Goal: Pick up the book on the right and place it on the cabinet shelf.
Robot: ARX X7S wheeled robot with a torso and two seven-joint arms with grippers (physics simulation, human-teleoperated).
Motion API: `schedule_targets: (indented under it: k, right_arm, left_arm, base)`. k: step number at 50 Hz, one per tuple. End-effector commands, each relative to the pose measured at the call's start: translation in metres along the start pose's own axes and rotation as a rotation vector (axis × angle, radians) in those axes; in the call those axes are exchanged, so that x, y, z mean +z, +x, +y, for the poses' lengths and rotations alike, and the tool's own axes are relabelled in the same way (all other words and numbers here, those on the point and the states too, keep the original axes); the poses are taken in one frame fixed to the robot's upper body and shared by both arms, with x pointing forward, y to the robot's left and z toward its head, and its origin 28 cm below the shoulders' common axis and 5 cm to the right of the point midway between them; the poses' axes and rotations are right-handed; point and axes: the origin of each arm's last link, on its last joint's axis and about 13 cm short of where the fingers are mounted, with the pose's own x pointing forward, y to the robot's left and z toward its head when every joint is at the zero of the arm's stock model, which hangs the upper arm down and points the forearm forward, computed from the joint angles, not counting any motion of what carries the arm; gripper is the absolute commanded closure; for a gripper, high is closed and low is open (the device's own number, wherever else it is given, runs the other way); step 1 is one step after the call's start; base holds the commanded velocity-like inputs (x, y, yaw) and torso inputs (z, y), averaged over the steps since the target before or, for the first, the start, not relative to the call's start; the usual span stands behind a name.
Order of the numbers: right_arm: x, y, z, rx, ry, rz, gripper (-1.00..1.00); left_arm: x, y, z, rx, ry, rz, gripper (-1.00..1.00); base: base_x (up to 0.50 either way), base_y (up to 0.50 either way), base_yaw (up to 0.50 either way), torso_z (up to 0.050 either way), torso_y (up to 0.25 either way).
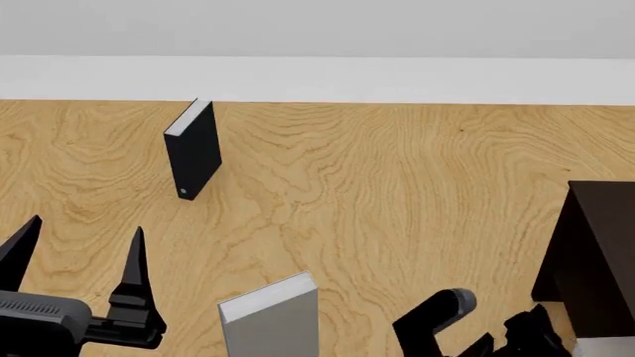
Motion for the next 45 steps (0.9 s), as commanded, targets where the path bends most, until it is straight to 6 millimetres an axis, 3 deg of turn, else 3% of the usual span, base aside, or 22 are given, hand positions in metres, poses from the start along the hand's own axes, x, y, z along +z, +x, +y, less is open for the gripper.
schedule_targets:
  k: [1, 10, 30, 37, 45]
  right_arm:
    - [0.004, -0.011, -0.02, 0.155, 0.229, 0.029, -1.0]
    - [0.0, -0.024, -0.034, 0.178, 0.266, 0.114, -1.0]
    - [-0.023, -0.023, -0.035, 0.172, 0.298, 0.249, -1.0]
    - [-0.022, -0.02, -0.035, 0.283, 0.382, 0.188, -1.0]
    - [-0.013, -0.019, -0.037, 0.271, 0.368, 0.136, -1.0]
  left_arm:
    - [0.001, -0.001, 0.0, -0.001, 0.001, 0.0, -1.0]
    - [-0.001, 0.0, 0.0, 0.001, 0.001, 0.001, -1.0]
    - [0.0, 0.0, 0.0, 0.001, -0.002, 0.002, -1.0]
    - [0.0, -0.001, 0.0, -0.001, -0.002, 0.002, -1.0]
    - [0.0, 0.0, 0.0, 0.002, -0.004, 0.001, -1.0]
  base:
    - [0.0, 0.0, 0.0, 0.0, 0.0]
    - [0.0, 0.0, 0.0, 0.0, 0.0]
    - [0.0, 0.0, 0.0, 0.0, 0.0]
    - [0.0, 0.0, 0.0, 0.0, 0.0]
    - [0.0, 0.0, 0.0, 0.0, 0.0]
